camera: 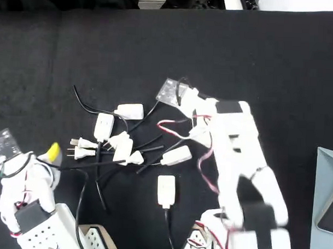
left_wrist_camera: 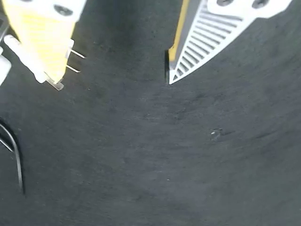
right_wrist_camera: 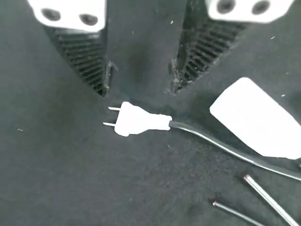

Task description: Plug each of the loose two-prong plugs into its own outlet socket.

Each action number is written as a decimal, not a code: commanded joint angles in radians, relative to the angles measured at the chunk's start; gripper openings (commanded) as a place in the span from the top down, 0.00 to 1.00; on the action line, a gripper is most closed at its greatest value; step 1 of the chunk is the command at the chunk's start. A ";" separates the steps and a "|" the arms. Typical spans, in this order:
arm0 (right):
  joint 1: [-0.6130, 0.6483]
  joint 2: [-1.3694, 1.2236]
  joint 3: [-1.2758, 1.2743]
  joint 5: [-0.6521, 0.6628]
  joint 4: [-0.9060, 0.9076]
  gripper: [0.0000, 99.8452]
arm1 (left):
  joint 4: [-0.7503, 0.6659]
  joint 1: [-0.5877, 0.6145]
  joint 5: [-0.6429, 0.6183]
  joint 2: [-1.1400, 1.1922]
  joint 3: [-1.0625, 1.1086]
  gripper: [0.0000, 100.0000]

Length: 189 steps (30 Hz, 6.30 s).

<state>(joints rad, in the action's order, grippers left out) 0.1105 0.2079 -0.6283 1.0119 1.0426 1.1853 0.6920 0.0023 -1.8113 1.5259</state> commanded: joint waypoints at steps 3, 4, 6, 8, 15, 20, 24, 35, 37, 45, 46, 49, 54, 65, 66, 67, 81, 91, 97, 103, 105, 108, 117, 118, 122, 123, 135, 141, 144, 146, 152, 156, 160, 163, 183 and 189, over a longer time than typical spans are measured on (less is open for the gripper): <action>-0.012 -0.131 0.053 0.017 -0.146 0.79 | 0.005 -0.022 0.018 -0.008 -0.035 0.66; -0.008 -0.148 0.053 0.018 -0.160 0.79 | 0.005 -0.022 0.018 -0.008 -0.033 0.66; -0.005 -0.180 0.053 0.018 -0.183 0.79 | 0.005 -0.022 0.018 -0.008 -0.033 0.66; 0.002 -0.209 0.054 0.018 -0.206 0.79 | 0.005 -0.022 0.018 -0.008 -0.033 0.66; 0.026 -0.308 0.107 0.018 -0.227 0.79 | 0.005 -0.022 0.018 -0.008 -0.033 0.66; 0.028 -0.357 0.137 0.012 -0.221 0.80 | -0.003 -0.021 0.018 -0.008 -0.021 0.66; 0.028 -0.366 0.142 0.011 -0.212 0.91 | -0.003 -0.021 0.018 -0.008 -0.021 0.66; 0.028 -0.371 0.392 -0.388 0.198 0.98 | -0.003 -0.021 0.018 -0.008 -0.019 0.66; 0.028 -0.371 0.415 -0.445 0.227 0.98 | -0.003 -0.021 0.018 -0.008 -0.019 0.66; 0.025 -0.326 0.427 -0.241 0.307 0.79 | -0.002 -0.021 0.020 -0.008 -0.019 0.66; 0.025 -0.318 0.427 -0.209 0.305 0.77 | -0.002 -0.021 0.020 -0.008 -0.019 0.66; 0.031 -0.315 0.424 -0.114 0.302 0.73 | -0.002 -0.021 0.020 -0.008 -0.019 0.66; 0.058 -0.341 0.401 -0.028 0.227 0.66 | -0.003 -0.021 0.020 -0.008 -0.019 0.66; 0.170 -0.440 0.357 0.043 0.192 0.63 | -0.003 -0.021 0.020 -0.008 -0.019 0.66; 0.170 -0.455 0.358 0.055 0.192 0.64 | -0.003 -0.021 0.020 -0.008 -0.019 0.66; 0.169 -0.470 0.360 0.071 0.192 0.64 | -0.003 -0.021 0.020 -0.008 -0.019 0.66; 0.147 -0.558 0.415 0.094 0.192 0.98 | -0.003 -0.021 0.020 -0.008 -0.018 0.66; -0.028 -0.552 0.489 0.008 0.305 0.99 | -0.003 -0.021 0.020 -0.008 -0.018 0.66; -0.161 -0.552 0.559 -0.195 0.305 0.99 | -0.003 -0.021 0.020 -0.008 -0.016 0.66; -0.232 -0.552 0.598 -0.420 0.302 0.99 | -0.005 -0.027 0.020 -0.008 -0.010 0.66; -0.238 -0.552 0.616 -0.493 0.305 0.99 | -0.005 -0.028 0.020 -0.008 -0.010 0.66; -0.235 -0.552 0.650 -0.603 0.299 0.99 | -0.005 -0.027 0.020 -0.008 -0.010 0.66; -0.104 -0.552 0.605 -0.669 0.328 0.90 | -0.005 -0.021 0.020 -0.008 -0.012 0.66; -0.087 -0.552 0.604 -0.641 0.344 0.87 | -0.005 -0.021 0.020 -0.008 -0.012 0.66; -0.054 -0.536 0.619 -0.557 0.371 0.85 | -0.005 -0.021 0.020 -0.008 -0.012 0.66; -0.051 -0.526 0.619 -0.539 0.371 0.85 | -0.005 -0.021 0.020 -0.008 -0.012 0.66; -0.048 -0.390 0.599 -0.338 0.451 0.84 | -0.005 -0.027 0.020 -0.008 -0.012 0.66; -0.060 -0.440 0.598 -0.307 0.454 0.77 | -0.005 -0.028 0.020 -0.008 -0.010 0.66; -0.037 -0.441 0.593 -0.269 0.465 0.80 | -0.005 -0.028 0.020 -0.008 -0.010 0.66; -0.015 -0.449 0.578 -0.269 0.457 0.82 | -0.005 -0.028 0.020 -0.008 -0.010 0.66; 0.043 -0.446 0.420 -0.226 0.279 0.82 | -0.005 -0.027 0.020 -0.008 -0.010 0.66; 0.038 -0.449 0.371 -0.213 0.210 0.82 | -0.005 -0.025 0.020 -0.008 -0.010 0.66; 0.005 -0.450 0.372 -0.213 0.193 0.82 | -0.005 -0.027 0.020 -0.008 -0.010 0.66; -0.028 -0.452 0.372 -0.213 0.147 0.82 | -0.005 -0.027 0.020 -0.008 -0.010 0.66; -0.071 -0.610 0.588 -0.155 0.315 0.99 | -0.005 -0.028 0.020 -0.008 -0.008 0.66; -0.069 -0.490 0.561 -0.157 0.385 0.99 | -0.005 -0.028 0.020 -0.008 -0.008 0.66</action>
<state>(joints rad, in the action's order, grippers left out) 0.0460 -0.3997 -0.0744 0.8523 1.3832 1.1853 0.6736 0.0115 -1.8113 1.5275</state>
